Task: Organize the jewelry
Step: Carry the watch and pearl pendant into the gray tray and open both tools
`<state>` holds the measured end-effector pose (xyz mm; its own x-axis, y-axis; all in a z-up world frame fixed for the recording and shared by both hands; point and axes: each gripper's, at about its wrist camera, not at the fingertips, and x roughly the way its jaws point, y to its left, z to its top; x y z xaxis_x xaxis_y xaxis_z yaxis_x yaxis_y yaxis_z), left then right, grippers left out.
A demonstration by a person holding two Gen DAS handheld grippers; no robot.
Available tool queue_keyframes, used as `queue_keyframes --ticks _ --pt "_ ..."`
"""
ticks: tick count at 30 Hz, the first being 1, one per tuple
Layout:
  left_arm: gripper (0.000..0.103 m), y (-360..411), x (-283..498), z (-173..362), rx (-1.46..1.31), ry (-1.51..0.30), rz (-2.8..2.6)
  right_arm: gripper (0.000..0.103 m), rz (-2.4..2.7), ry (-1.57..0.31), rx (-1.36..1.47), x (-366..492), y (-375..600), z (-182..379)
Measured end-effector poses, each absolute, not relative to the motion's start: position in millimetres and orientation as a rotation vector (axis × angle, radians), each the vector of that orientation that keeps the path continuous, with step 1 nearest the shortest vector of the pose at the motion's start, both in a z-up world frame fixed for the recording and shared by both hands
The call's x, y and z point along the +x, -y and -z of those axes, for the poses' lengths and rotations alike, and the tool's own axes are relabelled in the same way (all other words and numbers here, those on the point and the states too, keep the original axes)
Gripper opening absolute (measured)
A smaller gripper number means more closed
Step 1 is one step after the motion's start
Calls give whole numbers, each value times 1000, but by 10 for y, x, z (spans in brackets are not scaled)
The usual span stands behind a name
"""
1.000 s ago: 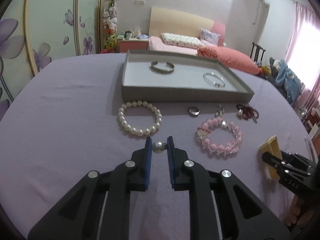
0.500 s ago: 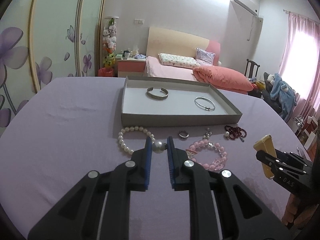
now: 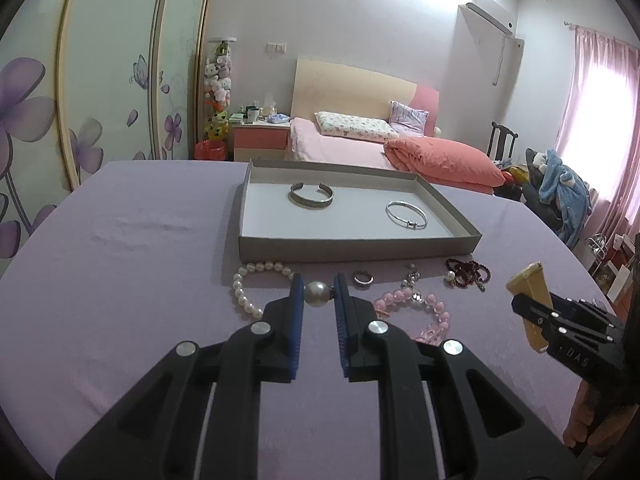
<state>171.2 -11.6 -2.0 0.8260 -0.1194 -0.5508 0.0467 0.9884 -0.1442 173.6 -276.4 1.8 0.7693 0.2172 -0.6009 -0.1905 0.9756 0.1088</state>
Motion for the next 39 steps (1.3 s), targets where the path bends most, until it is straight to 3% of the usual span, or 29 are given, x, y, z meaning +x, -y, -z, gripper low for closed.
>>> queue_keyframes --ticks 24,39 --pt "16 180 2461 -398 -84 -430 78 40 -205 -348 -34 2268 2644 -741" --pt "16 233 3442 -263 -75 -487 90 40 -258 -433 -11 3162 2446 -433"
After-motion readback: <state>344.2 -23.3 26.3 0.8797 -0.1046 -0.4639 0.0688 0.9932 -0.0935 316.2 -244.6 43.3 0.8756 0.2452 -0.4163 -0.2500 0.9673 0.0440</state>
